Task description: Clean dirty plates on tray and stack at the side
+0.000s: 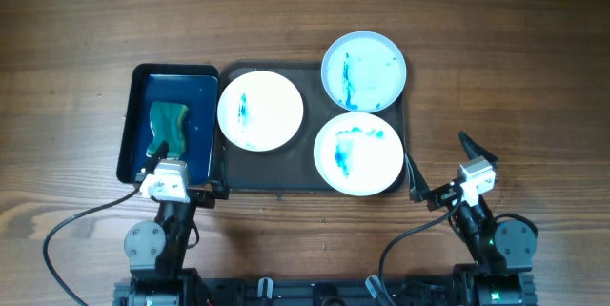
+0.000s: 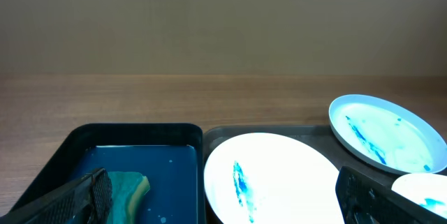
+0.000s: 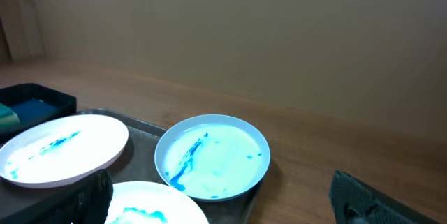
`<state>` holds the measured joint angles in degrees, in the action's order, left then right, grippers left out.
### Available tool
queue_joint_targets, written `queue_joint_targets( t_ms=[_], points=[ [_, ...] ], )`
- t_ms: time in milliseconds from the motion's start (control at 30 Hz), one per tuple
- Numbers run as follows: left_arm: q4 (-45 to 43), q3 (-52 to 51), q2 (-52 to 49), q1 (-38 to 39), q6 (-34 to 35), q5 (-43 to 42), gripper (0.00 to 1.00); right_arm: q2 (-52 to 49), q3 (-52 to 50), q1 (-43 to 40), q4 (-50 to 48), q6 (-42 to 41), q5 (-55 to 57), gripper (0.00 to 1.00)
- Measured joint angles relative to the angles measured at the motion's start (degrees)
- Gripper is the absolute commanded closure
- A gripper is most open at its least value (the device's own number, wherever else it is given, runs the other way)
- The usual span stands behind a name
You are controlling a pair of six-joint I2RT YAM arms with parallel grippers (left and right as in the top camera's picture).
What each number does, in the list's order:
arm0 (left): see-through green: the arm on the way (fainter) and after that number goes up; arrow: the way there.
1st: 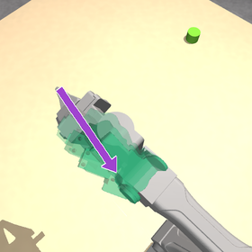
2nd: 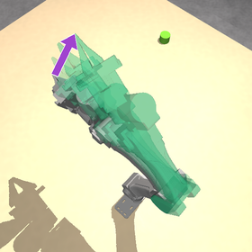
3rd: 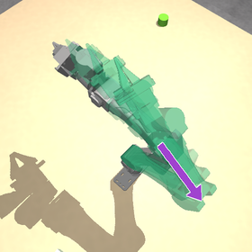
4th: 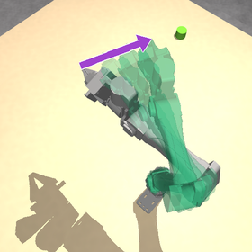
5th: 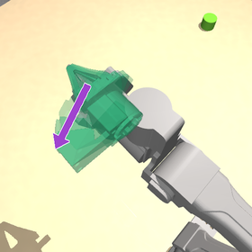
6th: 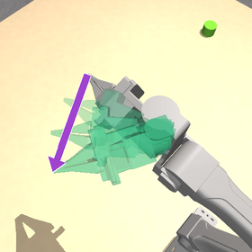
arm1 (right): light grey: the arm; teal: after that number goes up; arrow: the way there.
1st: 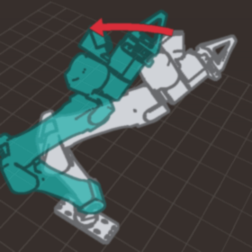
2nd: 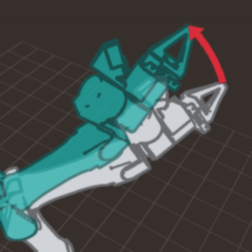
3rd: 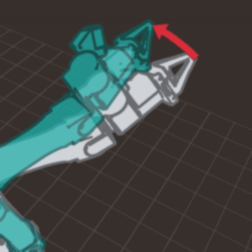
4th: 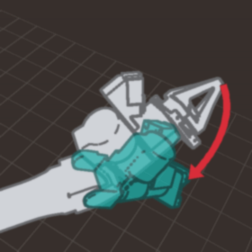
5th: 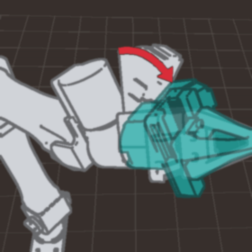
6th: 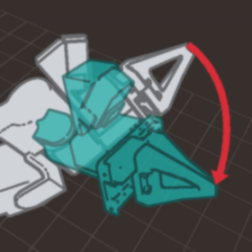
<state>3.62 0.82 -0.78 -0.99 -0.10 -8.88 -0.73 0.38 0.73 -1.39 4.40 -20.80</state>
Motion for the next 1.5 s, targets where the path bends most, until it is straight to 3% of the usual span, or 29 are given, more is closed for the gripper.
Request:
queue_joint_targets(
  t_ms=[1300, 1500],
  points=[
    [0.0, 0.0, 0.0, 0.0, 0.0, 0.0, 0.0, 0.0, 0.0, 0.0, -0.3, 2.6, 0.0, 0.0],
    [-0.8, 0.0, 0.0, 0.0, 1.6, -3.2, 0.0, 0.0, 0.0, 0.0, -0.2, 2.3, 0.0, 0.0]
  ],
)
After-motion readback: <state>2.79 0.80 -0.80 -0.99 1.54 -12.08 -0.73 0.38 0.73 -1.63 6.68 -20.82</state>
